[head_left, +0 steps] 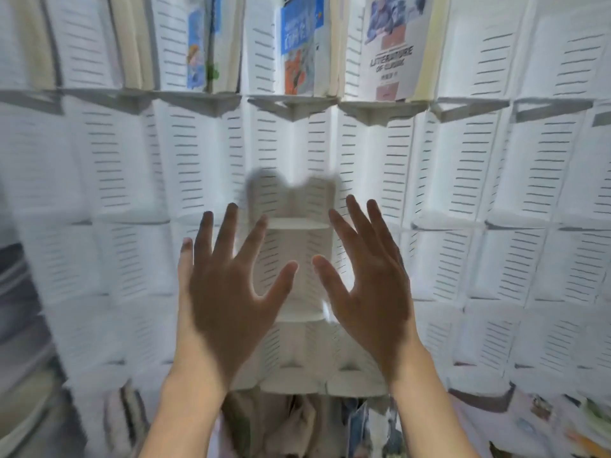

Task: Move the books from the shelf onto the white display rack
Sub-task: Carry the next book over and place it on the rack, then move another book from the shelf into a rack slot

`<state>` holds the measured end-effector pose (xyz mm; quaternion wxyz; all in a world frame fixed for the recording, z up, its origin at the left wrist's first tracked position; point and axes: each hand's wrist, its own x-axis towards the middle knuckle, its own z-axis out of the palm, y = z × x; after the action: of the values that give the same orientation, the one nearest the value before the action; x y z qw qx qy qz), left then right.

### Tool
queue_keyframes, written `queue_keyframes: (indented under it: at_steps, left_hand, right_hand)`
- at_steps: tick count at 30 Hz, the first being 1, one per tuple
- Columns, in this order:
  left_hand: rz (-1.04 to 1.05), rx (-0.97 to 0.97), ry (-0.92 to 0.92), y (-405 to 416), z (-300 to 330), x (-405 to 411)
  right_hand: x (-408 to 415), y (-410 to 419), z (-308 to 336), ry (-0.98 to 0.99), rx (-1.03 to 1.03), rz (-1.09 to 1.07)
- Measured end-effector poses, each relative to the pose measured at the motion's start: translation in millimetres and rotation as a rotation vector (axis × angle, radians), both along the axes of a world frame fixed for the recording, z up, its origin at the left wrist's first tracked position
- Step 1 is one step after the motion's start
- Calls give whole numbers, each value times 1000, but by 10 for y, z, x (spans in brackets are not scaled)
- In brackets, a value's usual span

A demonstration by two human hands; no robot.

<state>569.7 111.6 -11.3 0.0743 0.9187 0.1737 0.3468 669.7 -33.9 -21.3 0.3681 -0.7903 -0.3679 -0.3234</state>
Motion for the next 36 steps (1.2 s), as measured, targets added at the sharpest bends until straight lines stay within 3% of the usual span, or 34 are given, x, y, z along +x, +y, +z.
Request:
queue_keyframes:
  at_steps: [7,15,28,36]
  left_hand:
    - [167,-8,78,256,-90,-1049]
    - [358,-94,47,863,-248,-2234]
    - [633,-201,39,2651,-621,-4683]
    - [738,-234,30,3576,-727,-5545]
  right_hand:
    - [-750,486,-166,67,-52,185]
    - [-1728,1326,-388,152,-51,392]
    - [-3766,3507,-588,273,-112,624]
    - [-4659,4602,-652,274,-250,767]
